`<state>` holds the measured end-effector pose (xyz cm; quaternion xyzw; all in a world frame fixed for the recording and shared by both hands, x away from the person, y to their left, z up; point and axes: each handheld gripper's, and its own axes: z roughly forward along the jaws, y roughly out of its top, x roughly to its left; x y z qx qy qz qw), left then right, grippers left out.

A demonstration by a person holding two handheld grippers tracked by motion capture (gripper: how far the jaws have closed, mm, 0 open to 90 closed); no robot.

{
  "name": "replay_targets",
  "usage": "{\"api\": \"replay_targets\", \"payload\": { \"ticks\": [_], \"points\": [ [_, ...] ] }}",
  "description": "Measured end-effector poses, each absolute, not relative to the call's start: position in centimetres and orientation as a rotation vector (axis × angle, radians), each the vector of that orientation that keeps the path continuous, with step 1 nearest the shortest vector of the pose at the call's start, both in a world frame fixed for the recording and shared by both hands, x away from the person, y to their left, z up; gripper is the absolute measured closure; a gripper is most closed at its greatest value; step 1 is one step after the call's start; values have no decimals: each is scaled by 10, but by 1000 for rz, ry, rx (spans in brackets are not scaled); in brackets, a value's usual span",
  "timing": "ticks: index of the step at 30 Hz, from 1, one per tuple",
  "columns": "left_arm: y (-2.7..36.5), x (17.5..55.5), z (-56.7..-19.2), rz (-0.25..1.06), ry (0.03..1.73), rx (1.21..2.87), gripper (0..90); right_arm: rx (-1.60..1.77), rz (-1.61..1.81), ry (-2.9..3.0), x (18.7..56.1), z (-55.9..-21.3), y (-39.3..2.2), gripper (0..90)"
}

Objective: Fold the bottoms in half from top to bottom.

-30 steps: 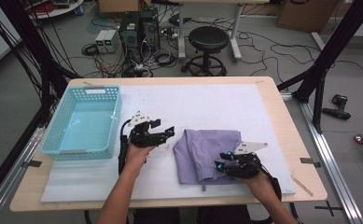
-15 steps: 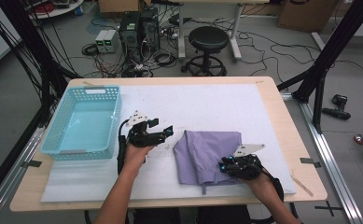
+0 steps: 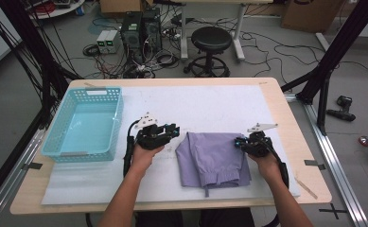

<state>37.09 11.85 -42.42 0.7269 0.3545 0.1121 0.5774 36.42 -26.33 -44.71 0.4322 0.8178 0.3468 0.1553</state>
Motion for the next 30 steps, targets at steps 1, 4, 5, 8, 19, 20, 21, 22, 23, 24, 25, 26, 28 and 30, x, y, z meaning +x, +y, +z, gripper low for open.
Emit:
{"api": "replay_targets", "payload": {
  "ticks": [1, 4, 5, 8, 19, 20, 21, 22, 23, 24, 25, 26, 28, 30],
  "points": [
    [116, 373, -425, 265, 825, 1694, 747, 1238, 976, 2343, 365, -449, -264, 815],
    [108, 380, -429, 245, 813, 1738, 811, 1250, 940, 2311, 360, -448, -269, 812],
    [104, 382, -431, 246, 805, 1753, 816, 1259, 972, 2297, 357, -447, -273, 805],
    [92, 393, -434, 217, 793, 1773, 815, 1249, 1058, 2248, 347, -441, -282, 782],
    [58, 411, -458, 175, 887, 1927, 814, 1263, 1126, 2209, 335, -436, -297, 721],
    [58, 411, -458, 196, 892, 1949, 814, 1264, 1126, 2209, 335, -436, -297, 717],
    [56, 412, -458, 211, 916, 1969, 817, 1268, 1126, 2210, 335, -436, -298, 713],
    [55, 412, -458, 224, 930, 1981, 817, 1277, 1125, 2209, 336, -437, -298, 706],
    [53, 412, -459, 233, 941, 1996, 818, 1292, 1128, 2201, 337, -436, -298, 694],
    [52, 412, -459, 241, 940, 2009, 823, 1306, 1136, 2193, 338, -436, -298, 683],
    [52, 412, -459, 245, 946, 2007, 828, 1315, 1142, 2187, 340, -436, -297, 674],
    [53, 413, -459, 241, 964, 1999, 829, 1317, 1145, 2186, 342, -436, -295, 672],
    [58, 413, -458, 229, 1002, 1974, 822, 1314, 1132, 2198, 345, -435, -292, 668],
    [65, 413, -457, 228, 1025, 1936, 754, 1303, 1131, 2191, 346, -434, -291, 660]
  ]
}}
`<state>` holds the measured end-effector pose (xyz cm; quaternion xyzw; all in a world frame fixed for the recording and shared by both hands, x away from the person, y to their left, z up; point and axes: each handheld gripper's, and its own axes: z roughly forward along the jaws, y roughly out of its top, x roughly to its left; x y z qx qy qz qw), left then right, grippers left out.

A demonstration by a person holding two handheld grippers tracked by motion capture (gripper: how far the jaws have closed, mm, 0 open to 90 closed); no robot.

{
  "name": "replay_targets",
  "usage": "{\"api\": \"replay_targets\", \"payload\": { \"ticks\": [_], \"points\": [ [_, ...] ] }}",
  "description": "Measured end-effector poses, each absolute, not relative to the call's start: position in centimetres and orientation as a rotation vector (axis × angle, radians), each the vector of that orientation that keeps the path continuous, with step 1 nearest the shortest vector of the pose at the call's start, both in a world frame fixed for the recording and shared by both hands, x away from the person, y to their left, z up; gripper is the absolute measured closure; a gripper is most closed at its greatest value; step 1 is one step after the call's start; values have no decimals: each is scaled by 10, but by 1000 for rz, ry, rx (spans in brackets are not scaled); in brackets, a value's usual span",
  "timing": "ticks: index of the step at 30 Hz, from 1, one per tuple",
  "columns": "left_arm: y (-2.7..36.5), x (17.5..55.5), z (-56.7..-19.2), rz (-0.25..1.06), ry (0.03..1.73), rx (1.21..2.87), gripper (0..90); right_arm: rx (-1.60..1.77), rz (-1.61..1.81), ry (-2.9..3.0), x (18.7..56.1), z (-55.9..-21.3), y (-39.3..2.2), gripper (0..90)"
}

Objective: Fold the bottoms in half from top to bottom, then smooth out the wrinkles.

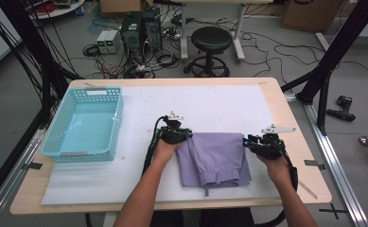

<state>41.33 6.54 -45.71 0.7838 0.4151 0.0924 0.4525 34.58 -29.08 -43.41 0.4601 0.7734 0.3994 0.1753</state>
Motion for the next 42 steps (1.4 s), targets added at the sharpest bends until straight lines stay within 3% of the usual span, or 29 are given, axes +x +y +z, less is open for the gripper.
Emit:
{"api": "replay_targets", "payload": {
  "ticks": [7, 12, 15, 19, 20, 25, 28, 32, 42],
  "points": [
    [91, 403, -438, 245, 976, 1742, 627, 1267, 1091, 2310, 351, -442, -280, 747],
    [105, 394, -421, 287, 937, 1646, 550, 1303, 962, 2304, 349, -446, -284, 751],
    [115, 388, -415, 256, 931, 1602, 448, 1311, 1023, 2247, 343, -440, -294, 678],
    [124, 374, -415, 286, 931, 1583, 235, 1275, 1086, 2185, 331, -428, -304, 528],
    [126, 372, -416, 292, 932, 1584, 221, 1268, 1097, 2179, 329, -426, -306, 495],
    [136, 362, -419, 332, 925, 1589, 221, 1209, 1125, 2130, 317, -418, -312, 263],
    [138, 358, -417, 348, 905, 1589, 222, 1188, 1127, 2133, 312, -418, -315, 214],
    [138, 351, -416, 389, 877, 1612, 225, 1186, 1131, 2143, 311, -420, -314, 209],
    [139, 346, -417, 324, 915, 1618, 219, 1185, 1162, 2147, 315, -420, -310, 229]
  ]
}}
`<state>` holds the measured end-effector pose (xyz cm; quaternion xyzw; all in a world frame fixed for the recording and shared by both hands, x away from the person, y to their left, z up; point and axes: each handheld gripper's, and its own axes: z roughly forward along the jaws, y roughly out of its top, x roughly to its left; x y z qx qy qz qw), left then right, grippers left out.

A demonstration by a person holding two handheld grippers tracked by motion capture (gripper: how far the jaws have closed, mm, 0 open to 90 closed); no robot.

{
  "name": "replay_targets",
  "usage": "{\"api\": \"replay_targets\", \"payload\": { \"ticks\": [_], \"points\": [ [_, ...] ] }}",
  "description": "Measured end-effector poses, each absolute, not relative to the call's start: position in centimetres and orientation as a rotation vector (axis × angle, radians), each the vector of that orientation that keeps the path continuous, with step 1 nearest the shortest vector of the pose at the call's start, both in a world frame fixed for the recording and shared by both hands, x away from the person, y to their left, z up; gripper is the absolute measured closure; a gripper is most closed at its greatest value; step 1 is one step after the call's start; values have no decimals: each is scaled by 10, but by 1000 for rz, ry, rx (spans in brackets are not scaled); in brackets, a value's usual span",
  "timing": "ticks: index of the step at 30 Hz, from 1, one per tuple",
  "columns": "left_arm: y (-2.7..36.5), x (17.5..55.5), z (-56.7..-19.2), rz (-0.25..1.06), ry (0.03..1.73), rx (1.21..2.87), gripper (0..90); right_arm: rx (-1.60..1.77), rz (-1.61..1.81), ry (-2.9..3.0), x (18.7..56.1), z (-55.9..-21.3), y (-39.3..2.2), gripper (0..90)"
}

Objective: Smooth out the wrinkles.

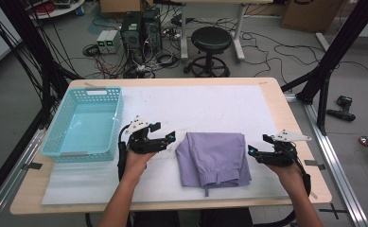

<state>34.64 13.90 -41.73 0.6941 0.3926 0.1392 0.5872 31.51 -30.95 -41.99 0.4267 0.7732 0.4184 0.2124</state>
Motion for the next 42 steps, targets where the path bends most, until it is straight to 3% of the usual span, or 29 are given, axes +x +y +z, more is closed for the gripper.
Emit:
{"api": "replay_targets", "payload": {
  "ticks": [1, 5, 9, 12, 16, 22, 30, 34, 38, 42],
  "points": [
    [139, 347, -418, 315, 920, 1612, 219, 1188, 1167, 2156, 316, -420, -310, 266],
    [136, 350, -421, 273, 932, 1626, 220, 1216, 1197, 2135, 318, -420, -311, 270],
    [127, 353, -427, 237, 909, 1688, 300, 1230, 1208, 2141, 319, -422, -310, 288],
    [117, 357, -433, 194, 904, 1739, 389, 1233, 1216, 2166, 320, -425, -307, 392],
    [104, 362, -439, 160, 932, 1753, 429, 1257, 1211, 2214, 322, -431, -300, 491],
    [86, 368, -447, 156, 952, 1816, 417, 1276, 1184, 2240, 325, -436, -289, 414],
    [73, 373, -461, 158, 1040, 1920, 384, 1322, 1043, 2286, 328, -450, -283, 421],
    [68, 371, -460, 146, 999, 1953, 542, 1347, 1032, 2293, 329, -454, -285, 515],
    [59, 369, -461, 129, 984, 1986, 788, 1349, 1030, 2289, 328, -454, -287, 654],
    [57, 369, -460, 106, 1017, 1974, 856, 1334, 1053, 2331, 327, -453, -285, 837]
  ]
}}
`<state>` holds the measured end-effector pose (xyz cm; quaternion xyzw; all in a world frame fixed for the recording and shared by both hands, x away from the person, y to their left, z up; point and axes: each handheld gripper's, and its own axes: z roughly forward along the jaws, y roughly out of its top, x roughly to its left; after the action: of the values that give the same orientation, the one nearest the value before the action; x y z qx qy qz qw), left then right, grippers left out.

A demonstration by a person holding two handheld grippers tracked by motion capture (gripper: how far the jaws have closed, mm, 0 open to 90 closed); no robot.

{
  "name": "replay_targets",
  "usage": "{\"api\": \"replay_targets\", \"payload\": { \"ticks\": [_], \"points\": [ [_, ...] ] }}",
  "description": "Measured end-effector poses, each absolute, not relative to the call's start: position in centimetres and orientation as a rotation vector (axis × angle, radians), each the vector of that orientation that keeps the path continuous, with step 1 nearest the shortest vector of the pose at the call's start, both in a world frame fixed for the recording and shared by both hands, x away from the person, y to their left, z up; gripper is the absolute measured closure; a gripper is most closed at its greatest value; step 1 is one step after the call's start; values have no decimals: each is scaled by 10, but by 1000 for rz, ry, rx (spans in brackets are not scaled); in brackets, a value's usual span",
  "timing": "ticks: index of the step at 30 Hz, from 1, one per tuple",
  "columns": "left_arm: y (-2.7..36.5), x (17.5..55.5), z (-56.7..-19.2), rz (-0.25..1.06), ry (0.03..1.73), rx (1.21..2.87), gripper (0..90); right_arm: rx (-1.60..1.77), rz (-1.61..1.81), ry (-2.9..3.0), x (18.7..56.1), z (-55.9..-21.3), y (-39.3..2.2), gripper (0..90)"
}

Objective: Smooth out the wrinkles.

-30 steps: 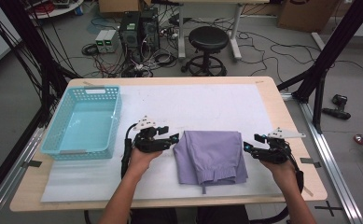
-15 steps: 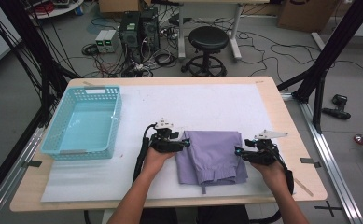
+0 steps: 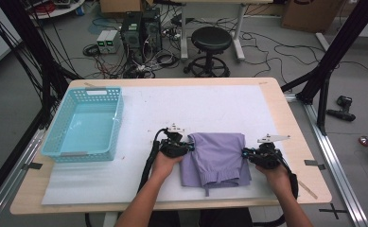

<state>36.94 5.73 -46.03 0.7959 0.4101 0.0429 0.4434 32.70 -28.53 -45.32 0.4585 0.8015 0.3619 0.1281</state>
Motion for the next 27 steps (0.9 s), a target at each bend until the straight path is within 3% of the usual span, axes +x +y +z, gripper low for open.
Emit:
{"api": "replay_targets", "payload": {
  "ticks": [5, 27],
  "points": [
    [67, 372, -458, 114, 1056, 1928, 860, 1342, 1048, 2336, 328, -450, -283, 884],
    [128, 400, -447, 213, 1109, 1851, 860, 1333, 1035, 2337, 370, -447, -218, 886]
  ]
}}
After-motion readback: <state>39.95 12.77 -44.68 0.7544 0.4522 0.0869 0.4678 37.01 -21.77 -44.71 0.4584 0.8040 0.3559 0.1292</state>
